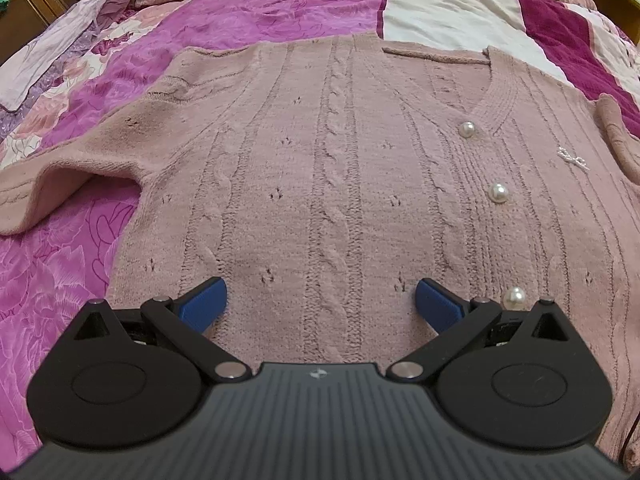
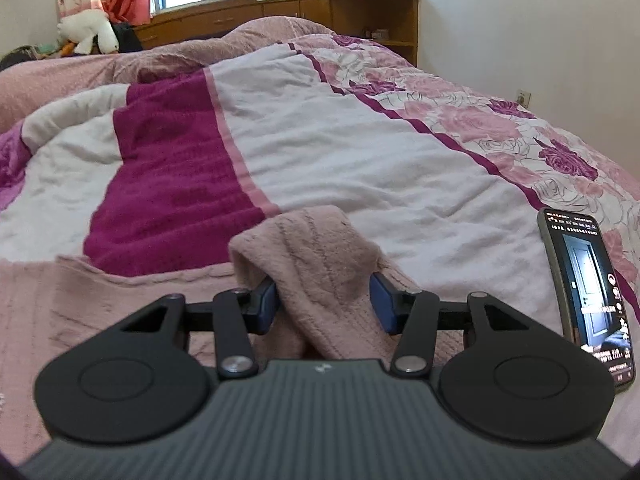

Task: Fold small clothes
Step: 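Lift the sleeve with the right gripper and carry it across the cardigan body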

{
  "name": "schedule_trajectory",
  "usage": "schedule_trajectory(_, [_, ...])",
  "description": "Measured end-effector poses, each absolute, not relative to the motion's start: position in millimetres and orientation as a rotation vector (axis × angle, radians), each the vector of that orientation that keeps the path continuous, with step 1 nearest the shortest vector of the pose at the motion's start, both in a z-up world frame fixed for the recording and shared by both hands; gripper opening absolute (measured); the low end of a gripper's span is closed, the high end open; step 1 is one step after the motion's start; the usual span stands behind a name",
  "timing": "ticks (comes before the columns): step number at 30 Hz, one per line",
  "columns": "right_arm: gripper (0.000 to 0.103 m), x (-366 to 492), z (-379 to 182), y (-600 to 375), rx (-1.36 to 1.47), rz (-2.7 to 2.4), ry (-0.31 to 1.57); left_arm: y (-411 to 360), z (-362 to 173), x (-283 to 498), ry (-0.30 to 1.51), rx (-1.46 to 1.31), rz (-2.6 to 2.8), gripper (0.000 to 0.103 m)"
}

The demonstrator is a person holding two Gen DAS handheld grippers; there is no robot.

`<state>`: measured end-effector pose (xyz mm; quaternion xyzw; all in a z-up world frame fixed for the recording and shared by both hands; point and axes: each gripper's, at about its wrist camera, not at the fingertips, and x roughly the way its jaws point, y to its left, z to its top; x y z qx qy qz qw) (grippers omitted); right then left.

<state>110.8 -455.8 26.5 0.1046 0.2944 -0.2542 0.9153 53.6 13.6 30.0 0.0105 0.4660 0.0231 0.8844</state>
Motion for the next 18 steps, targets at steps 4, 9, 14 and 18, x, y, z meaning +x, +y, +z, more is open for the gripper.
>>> schedule_trajectory(4, [0.020, 115, 21, -464, 0.260, -0.531, 0.600, 14, 30, 53, 0.966, 0.024, 0.045, 0.103])
schedule_trajectory(9, [0.016, 105, 33, -466, 0.327, -0.544, 0.524, 17, 31, 52, 0.964, 0.015, 0.040, 0.103])
schedule_trajectory(14, [0.015, 85, 64, -466, 0.422, -0.506, 0.416, 20, 35, 49, 0.953, 0.007, 0.039, 0.103])
schedule_trajectory(18, [0.015, 68, 99, -472, 0.502, -0.483, 0.315, 22, 39, 44, 0.937, -0.002, 0.034, 0.103])
